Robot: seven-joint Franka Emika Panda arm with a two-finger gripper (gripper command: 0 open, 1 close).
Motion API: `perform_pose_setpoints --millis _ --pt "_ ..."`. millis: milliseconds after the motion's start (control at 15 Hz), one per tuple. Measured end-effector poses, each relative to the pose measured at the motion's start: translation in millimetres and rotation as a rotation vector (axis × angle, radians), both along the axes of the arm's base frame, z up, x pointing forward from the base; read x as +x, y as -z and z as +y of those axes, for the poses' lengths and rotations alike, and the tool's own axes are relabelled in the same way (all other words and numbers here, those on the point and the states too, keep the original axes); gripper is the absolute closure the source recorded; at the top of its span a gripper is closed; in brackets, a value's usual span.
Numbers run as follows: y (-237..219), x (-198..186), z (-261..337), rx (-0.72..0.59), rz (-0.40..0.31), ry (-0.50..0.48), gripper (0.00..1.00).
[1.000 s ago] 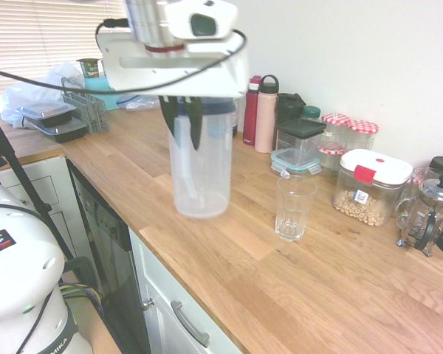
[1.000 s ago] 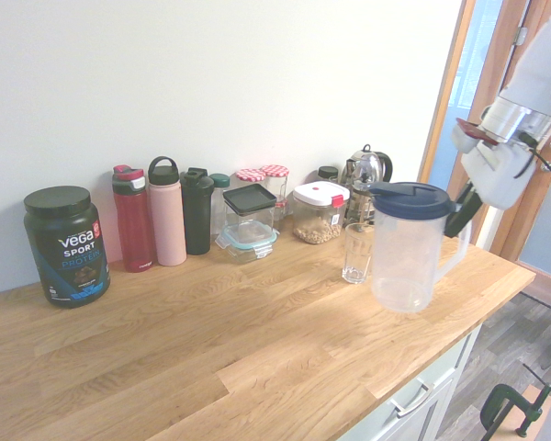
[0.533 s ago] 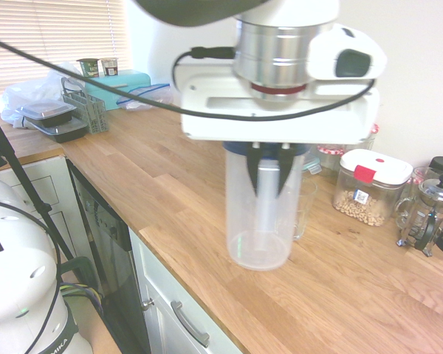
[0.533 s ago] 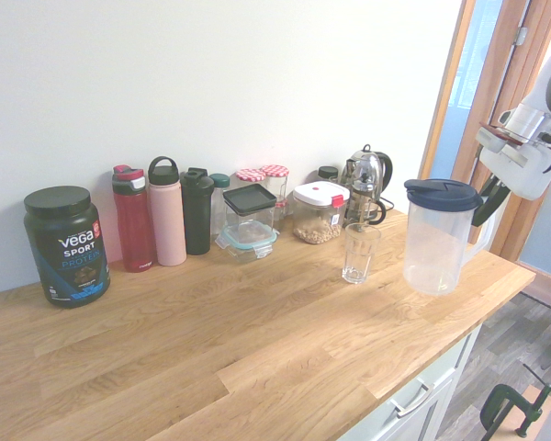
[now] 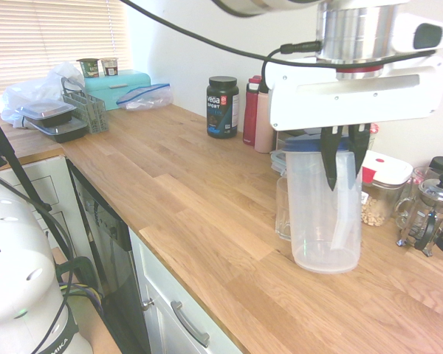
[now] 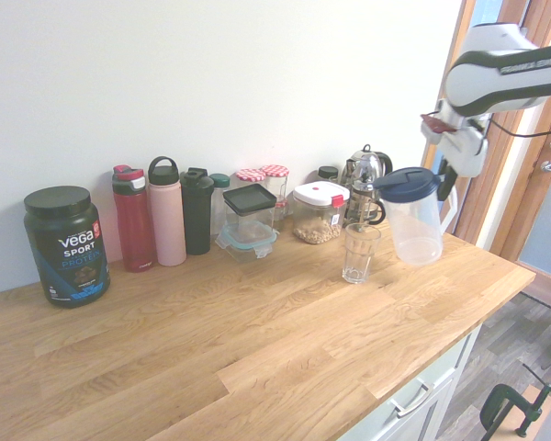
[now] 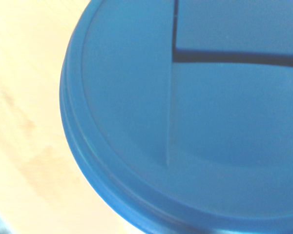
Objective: Pour me some water
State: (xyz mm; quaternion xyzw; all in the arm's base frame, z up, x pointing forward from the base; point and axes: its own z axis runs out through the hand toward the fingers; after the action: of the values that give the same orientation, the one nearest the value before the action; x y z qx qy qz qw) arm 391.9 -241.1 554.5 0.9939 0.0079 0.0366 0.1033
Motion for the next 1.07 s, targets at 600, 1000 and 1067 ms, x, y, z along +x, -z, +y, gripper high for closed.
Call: perform_pose_setpoints --millis 600,1000,1067 --pt "-10.7 39.1 47.2 -0.38 0.123 -0.11 1.0" --pt "-1.8 44.2 66.9 -0.505 0.194 -0.154 1.0" --pt "-0.9 43.7 67.3 -0.522 0.208 -0.158 1.0"
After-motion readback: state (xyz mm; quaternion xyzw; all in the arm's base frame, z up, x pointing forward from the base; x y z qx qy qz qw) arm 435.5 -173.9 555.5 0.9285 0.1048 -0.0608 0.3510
